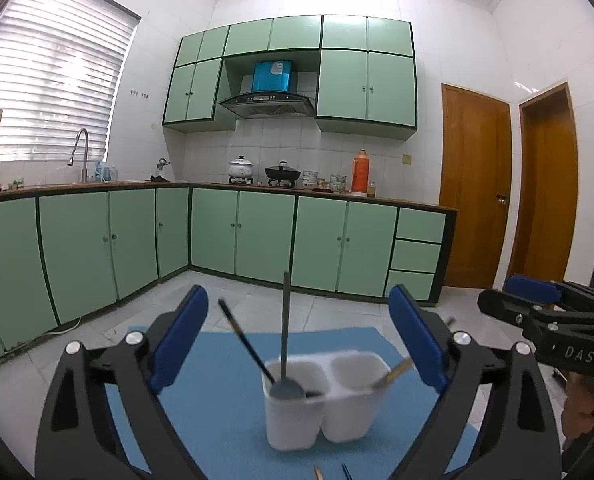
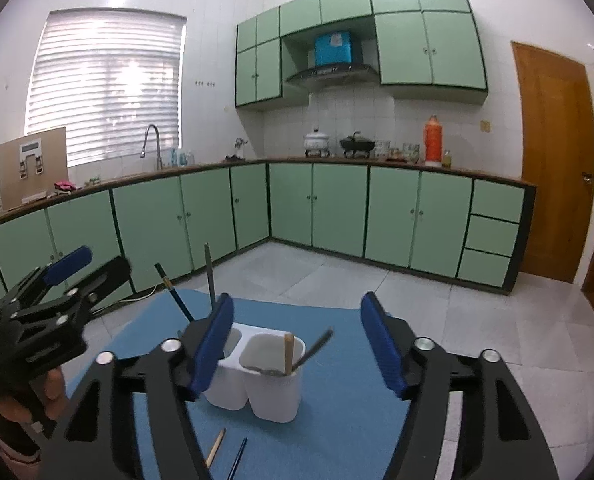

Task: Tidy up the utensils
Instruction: 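Lower both chopsticks into the caddy, open both tools and withdraw, then withdraw both open tools toward the wooden and black chopsticks on the cloth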

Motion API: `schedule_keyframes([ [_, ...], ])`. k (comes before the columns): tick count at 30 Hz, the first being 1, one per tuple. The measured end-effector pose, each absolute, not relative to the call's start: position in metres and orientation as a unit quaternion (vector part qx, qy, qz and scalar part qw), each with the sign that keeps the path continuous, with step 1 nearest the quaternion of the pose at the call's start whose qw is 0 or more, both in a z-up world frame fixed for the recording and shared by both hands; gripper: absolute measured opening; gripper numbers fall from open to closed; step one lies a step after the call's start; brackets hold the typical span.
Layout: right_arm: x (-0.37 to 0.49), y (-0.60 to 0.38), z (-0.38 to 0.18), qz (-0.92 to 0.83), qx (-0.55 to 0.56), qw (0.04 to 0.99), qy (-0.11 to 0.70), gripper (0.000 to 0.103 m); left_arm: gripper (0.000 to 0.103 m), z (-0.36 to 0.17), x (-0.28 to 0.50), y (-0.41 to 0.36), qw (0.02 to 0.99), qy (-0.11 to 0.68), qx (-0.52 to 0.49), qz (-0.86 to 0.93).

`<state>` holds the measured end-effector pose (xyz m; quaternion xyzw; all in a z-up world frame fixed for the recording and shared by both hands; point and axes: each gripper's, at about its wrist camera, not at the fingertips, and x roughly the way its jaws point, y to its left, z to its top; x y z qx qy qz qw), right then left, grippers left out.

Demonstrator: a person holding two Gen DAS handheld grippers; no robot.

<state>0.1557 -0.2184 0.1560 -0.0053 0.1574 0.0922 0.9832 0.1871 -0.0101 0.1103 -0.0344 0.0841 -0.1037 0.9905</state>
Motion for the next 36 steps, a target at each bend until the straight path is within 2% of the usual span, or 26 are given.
schedule_keyframes([
  [7,0.11,-0.22,0.13,0.075,-0.014,0.987,0.14,0.087,0.096,0.084,0.143,-0.005,0.989,0.1,-0.035,-0.101],
  [10,0.095,-0.222,0.119,0.071,-0.012,0.987,0.142,0.091,0.096,0.074,0.13,-0.004,0.989,0.112,-0.03,-0.096],
  [36,0.025,-0.197,-0.015,0.049,0.013,0.974,0.223,0.094,0.097,-0.037,0.059,0.012,0.976,0.212,0.001,-0.052],
])
